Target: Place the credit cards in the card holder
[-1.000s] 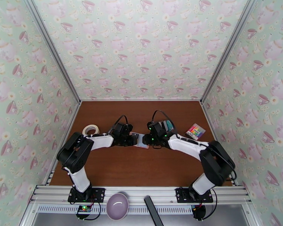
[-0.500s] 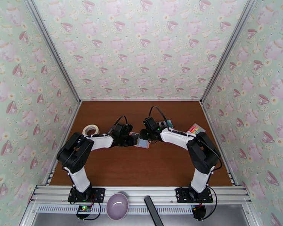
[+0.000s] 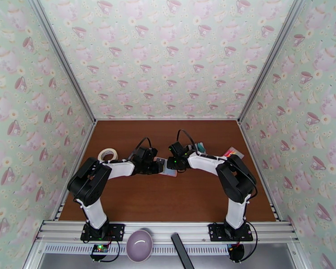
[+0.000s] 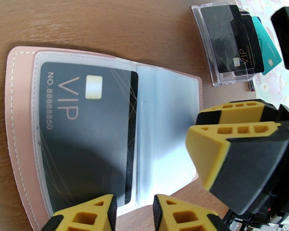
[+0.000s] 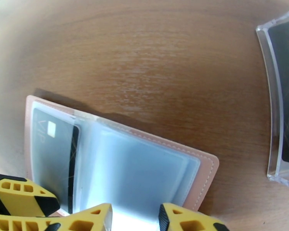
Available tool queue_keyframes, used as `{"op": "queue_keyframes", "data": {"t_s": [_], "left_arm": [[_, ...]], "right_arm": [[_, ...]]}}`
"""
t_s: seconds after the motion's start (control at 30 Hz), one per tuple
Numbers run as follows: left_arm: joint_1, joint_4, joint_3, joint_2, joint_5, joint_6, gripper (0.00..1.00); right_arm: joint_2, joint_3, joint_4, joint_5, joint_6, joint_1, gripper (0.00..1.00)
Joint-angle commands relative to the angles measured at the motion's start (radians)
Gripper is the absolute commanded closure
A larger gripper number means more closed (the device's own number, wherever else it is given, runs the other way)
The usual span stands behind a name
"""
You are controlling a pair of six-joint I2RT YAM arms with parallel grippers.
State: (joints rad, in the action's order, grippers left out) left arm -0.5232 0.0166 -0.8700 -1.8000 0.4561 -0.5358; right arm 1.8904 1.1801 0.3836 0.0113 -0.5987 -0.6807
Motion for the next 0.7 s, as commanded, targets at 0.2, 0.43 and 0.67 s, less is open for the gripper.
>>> {"op": "queue_keyframes", "data": {"t_s": [0.2, 0.43, 0.67], "left_arm": [[-0.005, 0.008, 0.026, -0.020, 0.005, 0.001, 0.67], [-0.007, 0.014, 0.027, -0.015, 0.016, 0.003, 0.59], [-0.015, -0.006, 0.024, -0.010, 0.008, 0.019, 0.56]], "right_arm": [[0.044, 0.050, -0.018, 0.027, -0.006, -0.007, 0.61], [0.072, 0.062, -0.053, 0.084, -0.036, -0.007, 0.61], [0.072, 0.038, -0.125, 0.135, -0.094, -0.003, 0.61]]}}
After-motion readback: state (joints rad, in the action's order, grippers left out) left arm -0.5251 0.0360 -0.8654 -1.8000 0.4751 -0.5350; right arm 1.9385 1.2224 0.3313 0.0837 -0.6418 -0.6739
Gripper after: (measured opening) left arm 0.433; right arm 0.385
